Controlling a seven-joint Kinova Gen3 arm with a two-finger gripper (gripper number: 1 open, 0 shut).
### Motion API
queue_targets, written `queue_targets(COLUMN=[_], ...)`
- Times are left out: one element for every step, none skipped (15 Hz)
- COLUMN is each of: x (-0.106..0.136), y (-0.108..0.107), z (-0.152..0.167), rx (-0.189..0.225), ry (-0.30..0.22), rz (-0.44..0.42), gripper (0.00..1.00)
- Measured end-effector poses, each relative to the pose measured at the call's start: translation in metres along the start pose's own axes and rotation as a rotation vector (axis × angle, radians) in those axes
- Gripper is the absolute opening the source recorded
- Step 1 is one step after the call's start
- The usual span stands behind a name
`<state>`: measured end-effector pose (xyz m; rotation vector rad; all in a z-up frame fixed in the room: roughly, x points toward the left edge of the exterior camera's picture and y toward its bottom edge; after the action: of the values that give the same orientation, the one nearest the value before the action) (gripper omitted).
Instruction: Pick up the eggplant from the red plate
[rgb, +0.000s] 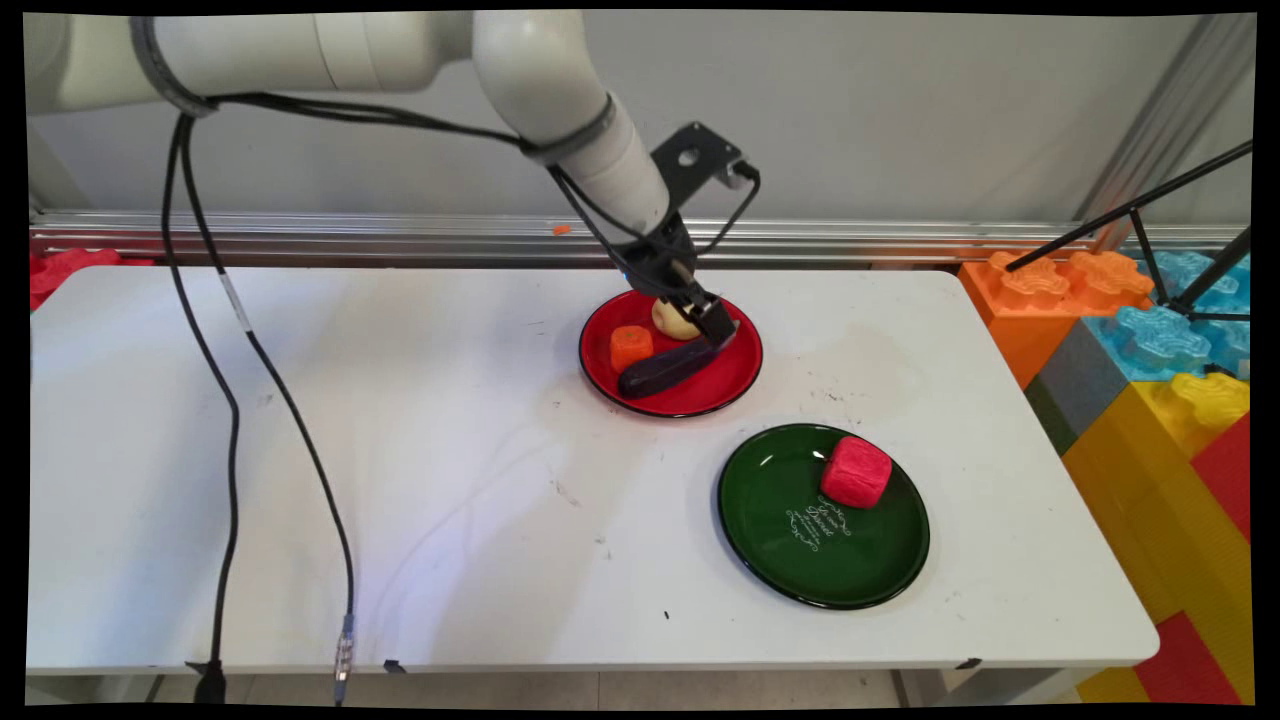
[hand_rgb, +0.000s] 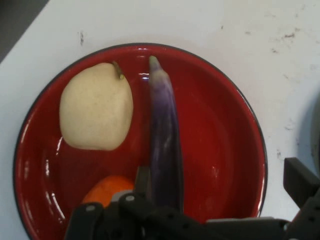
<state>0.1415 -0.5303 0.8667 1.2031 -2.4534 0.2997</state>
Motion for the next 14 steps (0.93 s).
queue_targets(x=[-0.002,-0.003,-0.004,-0.006,-0.006,-0.007,-0.008,-0.008,-0.009,-0.009,-0.010,-0.010,-0.011,-0.011], y=[0.000,0.000,0.000,0.000,0.000,-0.001,-0.002,-0.002,-0.003,-0.004,-0.004,-0.005,-0.006,-0.007], z=[0.007,0.013,0.019,0.026,0.030,0.036,0.042,0.048,0.051,0.057,0.061,0.066,0.069,0.074], rx=[0.000,0.001,0.002,0.003,0.003,0.003,0.004,0.005,0.005,0.007,0.007,0.008,0.010,0.012], ry=[-0.001,0.000,0.001,0.003,0.004,0.007,0.010,0.013,0.014,0.017,0.018,0.020,0.021,0.021], rz=[-0.002,-0.001,0.000,0.001,0.003,0.005,0.008,0.013,0.016,0.019,0.022,0.026,0.030,0.034], gripper=[1.00,1.00,1.00,1.00,1.00,1.00,1.00,1.00,1.00,1.00,1.00,1.00,1.00,1.00])
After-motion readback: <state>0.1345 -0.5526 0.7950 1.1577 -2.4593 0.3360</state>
